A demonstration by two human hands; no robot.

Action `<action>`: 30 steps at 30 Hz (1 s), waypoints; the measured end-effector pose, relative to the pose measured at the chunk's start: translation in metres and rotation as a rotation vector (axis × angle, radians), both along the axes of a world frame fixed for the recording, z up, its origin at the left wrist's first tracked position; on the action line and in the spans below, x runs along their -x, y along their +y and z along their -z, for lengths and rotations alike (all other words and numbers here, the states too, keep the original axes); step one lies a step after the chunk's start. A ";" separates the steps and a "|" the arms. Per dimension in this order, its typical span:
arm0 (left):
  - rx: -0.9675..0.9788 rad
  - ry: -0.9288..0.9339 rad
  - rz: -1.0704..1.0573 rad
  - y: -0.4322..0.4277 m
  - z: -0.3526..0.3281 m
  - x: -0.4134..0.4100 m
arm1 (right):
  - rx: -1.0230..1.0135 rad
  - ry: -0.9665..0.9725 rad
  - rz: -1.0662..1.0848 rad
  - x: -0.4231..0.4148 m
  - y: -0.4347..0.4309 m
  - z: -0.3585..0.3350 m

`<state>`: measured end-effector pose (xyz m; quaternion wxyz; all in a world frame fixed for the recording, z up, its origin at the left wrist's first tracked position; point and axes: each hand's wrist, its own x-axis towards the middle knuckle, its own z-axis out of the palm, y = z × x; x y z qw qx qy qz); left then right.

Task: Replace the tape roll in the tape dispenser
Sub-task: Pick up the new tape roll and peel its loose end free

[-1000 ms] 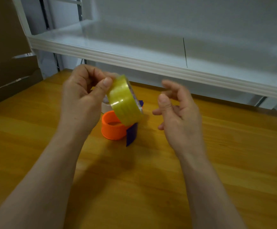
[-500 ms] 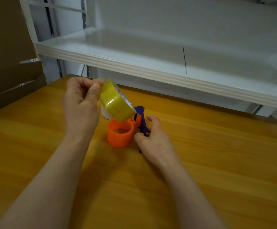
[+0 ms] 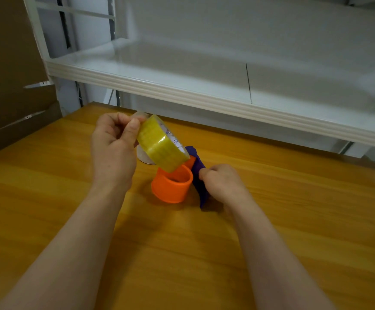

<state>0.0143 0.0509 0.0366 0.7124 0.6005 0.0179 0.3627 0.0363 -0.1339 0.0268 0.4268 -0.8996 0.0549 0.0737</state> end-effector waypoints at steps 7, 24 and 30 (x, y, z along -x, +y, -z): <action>0.084 0.015 0.071 -0.004 -0.003 0.003 | -0.131 0.030 -0.113 -0.005 -0.023 -0.012; -0.241 0.036 0.165 -0.030 0.000 0.012 | -0.551 -0.466 0.086 0.018 -0.060 -0.011; -0.288 0.079 0.121 -0.039 0.004 0.014 | -0.259 -0.670 -0.018 0.032 -0.046 -0.011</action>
